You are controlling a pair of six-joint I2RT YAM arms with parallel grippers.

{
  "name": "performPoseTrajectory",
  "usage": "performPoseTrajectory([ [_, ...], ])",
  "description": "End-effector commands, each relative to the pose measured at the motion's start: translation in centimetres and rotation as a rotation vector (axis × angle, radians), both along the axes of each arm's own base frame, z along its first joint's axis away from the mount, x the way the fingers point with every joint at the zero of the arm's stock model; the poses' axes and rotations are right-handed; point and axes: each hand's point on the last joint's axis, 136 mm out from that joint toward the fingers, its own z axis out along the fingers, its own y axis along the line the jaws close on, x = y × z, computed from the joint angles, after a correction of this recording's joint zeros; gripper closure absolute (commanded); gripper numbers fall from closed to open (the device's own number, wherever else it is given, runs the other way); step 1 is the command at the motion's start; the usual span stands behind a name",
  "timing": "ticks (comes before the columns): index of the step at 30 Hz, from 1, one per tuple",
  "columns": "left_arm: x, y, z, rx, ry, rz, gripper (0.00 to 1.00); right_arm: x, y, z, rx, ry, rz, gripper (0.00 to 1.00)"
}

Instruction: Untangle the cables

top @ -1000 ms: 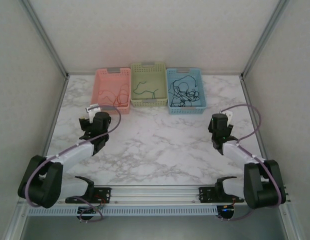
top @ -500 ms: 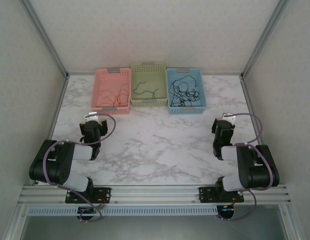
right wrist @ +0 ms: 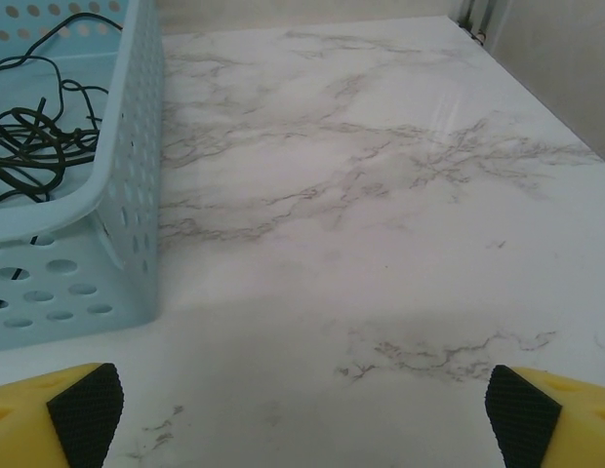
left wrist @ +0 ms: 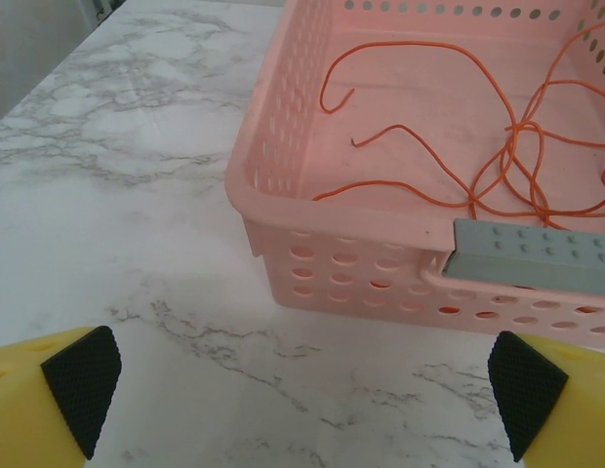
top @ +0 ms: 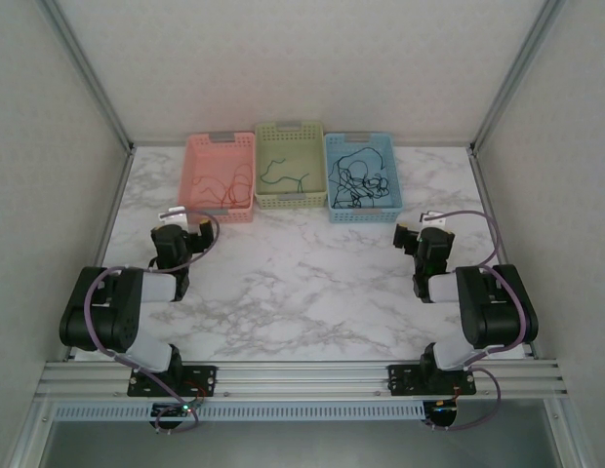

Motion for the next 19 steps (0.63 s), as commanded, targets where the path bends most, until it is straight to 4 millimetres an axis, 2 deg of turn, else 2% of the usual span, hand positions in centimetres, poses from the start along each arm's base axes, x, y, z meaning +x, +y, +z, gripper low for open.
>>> performPoseTrajectory([
  [1,0.5,-0.1,0.6,-0.027,-0.022,-0.007,0.00,0.5,0.3,0.9,0.001,-0.026,0.018,0.01],
  [10,0.5,-0.1,0.5,-0.028,-0.021,-0.007,0.00,0.6,0.4,0.8,0.001,-0.022,0.026,0.01],
  [12,0.5,-0.1,0.5,-0.027,-0.019,-0.007,0.00,0.9,1.5,0.7,0.005,-0.004,0.094,0.01],
  [19,0.5,-0.1,0.5,-0.027,-0.021,-0.007,0.00,0.9,2.1,0.6,0.026,0.001,0.146,0.01],
])
